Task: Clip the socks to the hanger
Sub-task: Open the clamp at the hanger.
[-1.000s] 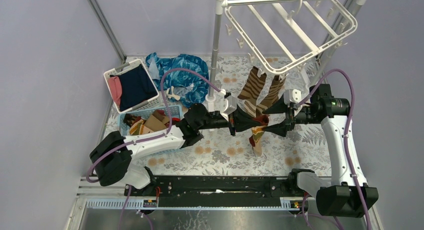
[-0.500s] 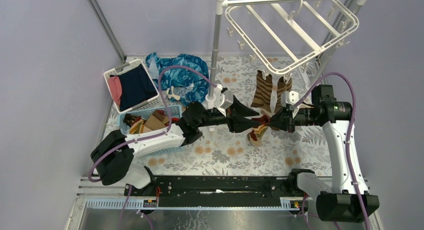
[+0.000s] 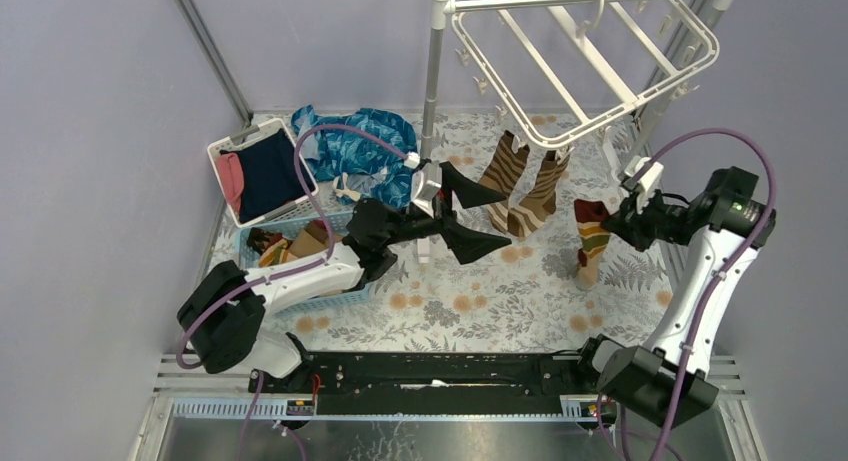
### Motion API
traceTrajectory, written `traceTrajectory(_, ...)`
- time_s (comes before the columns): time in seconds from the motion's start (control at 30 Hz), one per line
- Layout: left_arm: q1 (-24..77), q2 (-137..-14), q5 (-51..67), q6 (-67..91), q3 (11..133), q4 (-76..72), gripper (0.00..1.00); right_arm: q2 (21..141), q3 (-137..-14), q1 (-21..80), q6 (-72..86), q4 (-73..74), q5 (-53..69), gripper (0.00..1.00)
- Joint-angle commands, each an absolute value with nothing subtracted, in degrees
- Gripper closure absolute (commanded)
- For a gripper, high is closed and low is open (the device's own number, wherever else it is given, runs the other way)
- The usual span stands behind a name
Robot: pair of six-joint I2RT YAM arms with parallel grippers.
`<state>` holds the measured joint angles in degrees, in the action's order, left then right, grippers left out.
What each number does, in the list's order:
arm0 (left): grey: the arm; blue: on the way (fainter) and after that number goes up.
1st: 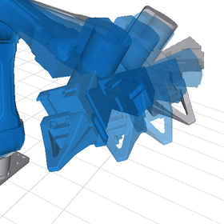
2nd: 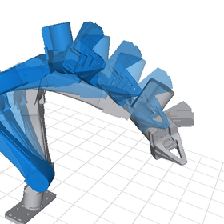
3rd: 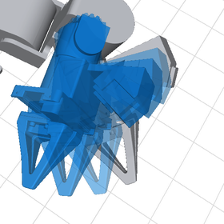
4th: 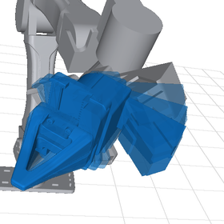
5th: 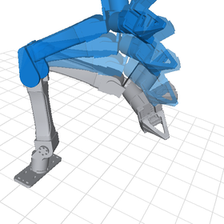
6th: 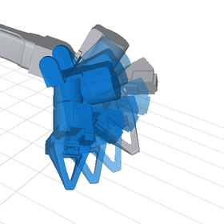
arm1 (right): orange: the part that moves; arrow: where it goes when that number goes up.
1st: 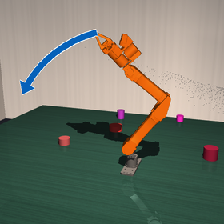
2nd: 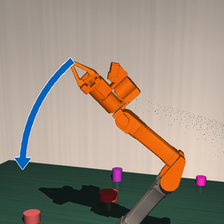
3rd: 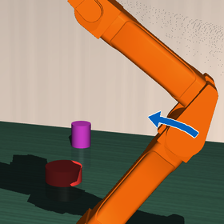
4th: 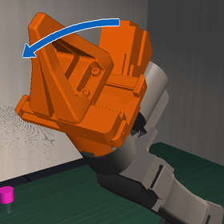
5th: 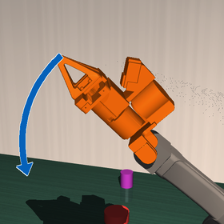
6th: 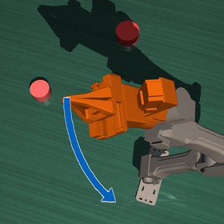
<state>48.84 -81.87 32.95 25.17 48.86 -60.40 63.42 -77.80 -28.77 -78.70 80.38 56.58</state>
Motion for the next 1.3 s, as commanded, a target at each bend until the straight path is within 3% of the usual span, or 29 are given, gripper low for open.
traceTrajectory(0.0, 50.12, -85.09, 33.59, 26.64, 52.85, -64.92, 0.01, 65.74, -81.1, -35.69, -83.43, 84.56, 54.52, 0.95)
traceTrajectory(0.1, 53.8, -87.56, 30.32, 21.24, 58.39, -58.69, 0.02, 68.09, -83.39, -40.66, -84.61, 84.51, 56.13, 0.95)
traceTrajectory(0.3, 58.59, -97.9, 16.01, 17.31, 69.08, -52.44, 0.16, 73.25, -83.69, -44.74, -85.24, 84.58, 62.24, 0.94)
traceTrajectory(0.53, 62.12, -107.73, -2.32, 18.93, 81.14, -46.85, 0.13, 75.23, -82.71, -44.74, -85.43, 84.46, 67.45, 0.94)
traceTrajectory(0.7, 62.14, -113.09, -6.27, 20.71, 87.77, -43.63, 0.13, 76.64, -82.25, -44.74, -85.25, 84.57, 70.84, 0.94)
traceTrajectory(1.27, 61.93, -121.79, -19.44, 8.33, 95.1, -54.35, 0.12, 78.12, -79.29, -44.74, -88.49, 84.79, 76.31, 0.93)
